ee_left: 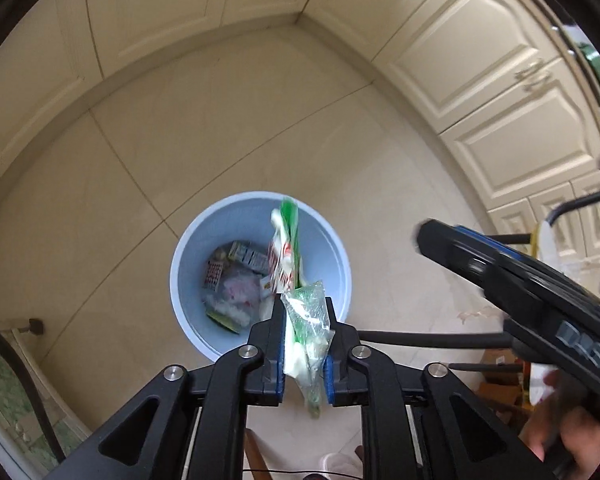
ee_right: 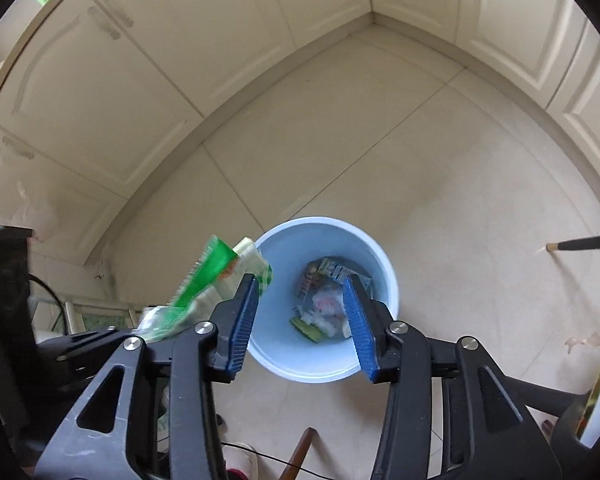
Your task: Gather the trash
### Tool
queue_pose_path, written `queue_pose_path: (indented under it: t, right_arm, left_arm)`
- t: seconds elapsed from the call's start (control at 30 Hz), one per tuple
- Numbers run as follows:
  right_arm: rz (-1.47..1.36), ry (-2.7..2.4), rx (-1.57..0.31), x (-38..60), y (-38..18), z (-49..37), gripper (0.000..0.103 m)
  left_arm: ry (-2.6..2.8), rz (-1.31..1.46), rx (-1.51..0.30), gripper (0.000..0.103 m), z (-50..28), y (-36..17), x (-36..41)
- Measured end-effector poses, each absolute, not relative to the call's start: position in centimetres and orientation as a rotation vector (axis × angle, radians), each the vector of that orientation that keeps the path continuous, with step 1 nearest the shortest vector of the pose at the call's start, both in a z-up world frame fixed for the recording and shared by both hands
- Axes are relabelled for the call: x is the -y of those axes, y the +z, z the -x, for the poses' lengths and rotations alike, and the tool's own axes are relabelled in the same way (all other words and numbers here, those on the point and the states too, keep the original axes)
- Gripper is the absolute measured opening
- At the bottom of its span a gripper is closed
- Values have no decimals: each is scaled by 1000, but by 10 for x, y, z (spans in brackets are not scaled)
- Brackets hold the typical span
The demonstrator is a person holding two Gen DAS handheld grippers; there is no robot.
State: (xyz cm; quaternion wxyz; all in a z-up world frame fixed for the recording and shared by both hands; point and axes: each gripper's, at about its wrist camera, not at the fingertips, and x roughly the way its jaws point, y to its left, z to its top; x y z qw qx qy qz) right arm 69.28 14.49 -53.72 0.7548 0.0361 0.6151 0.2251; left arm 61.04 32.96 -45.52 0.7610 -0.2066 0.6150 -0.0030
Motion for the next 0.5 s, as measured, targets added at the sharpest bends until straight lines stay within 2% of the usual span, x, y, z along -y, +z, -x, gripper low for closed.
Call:
queue_pose_path:
  t: [0.1,0.3,0.5]
  right_arm:
    - [-73,480,-1333,-142,-532,-693,43]
    - [-87,470,-1280,-134,-508,-692,48]
    - [-49,473,-1176,-136,-458,-673,60]
  left_arm:
    - [6,443,-1344,38,-625,-456,-320]
    - [68,431,-1278,46,-618,-416,-308]
    - [212,355,-1110,56,-582,-345,-309]
